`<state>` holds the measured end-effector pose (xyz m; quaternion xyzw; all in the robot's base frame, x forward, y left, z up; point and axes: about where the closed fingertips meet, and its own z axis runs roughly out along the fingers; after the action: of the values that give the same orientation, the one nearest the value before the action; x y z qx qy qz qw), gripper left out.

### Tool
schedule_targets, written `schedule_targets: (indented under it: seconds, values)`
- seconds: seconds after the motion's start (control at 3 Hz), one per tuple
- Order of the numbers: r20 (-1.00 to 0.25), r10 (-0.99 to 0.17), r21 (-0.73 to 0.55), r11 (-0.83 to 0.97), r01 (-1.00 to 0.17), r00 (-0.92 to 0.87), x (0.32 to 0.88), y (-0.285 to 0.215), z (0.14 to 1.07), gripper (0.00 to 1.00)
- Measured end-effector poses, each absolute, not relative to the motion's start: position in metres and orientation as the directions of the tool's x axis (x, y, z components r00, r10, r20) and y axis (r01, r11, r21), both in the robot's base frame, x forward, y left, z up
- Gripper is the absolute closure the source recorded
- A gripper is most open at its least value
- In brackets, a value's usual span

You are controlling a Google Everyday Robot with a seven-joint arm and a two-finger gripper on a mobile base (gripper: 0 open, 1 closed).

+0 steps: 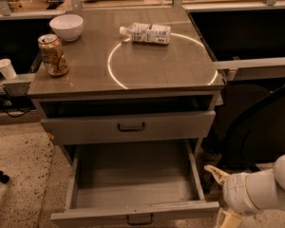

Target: Close middle drawer

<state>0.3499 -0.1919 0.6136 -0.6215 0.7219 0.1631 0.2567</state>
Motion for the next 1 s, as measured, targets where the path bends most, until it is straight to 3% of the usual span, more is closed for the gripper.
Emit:
schedule_targets:
  seconds: [0.67,1.0]
  values:
    - [-0.563,-0.820,0.009,0.122,-0.992,-0.106,0.322,-0.185,0.528,0.42]
    - [-0.554,-0.831,0.130,-0.033,-0.991,-0.045,0.283,-0.108,0.448,0.66]
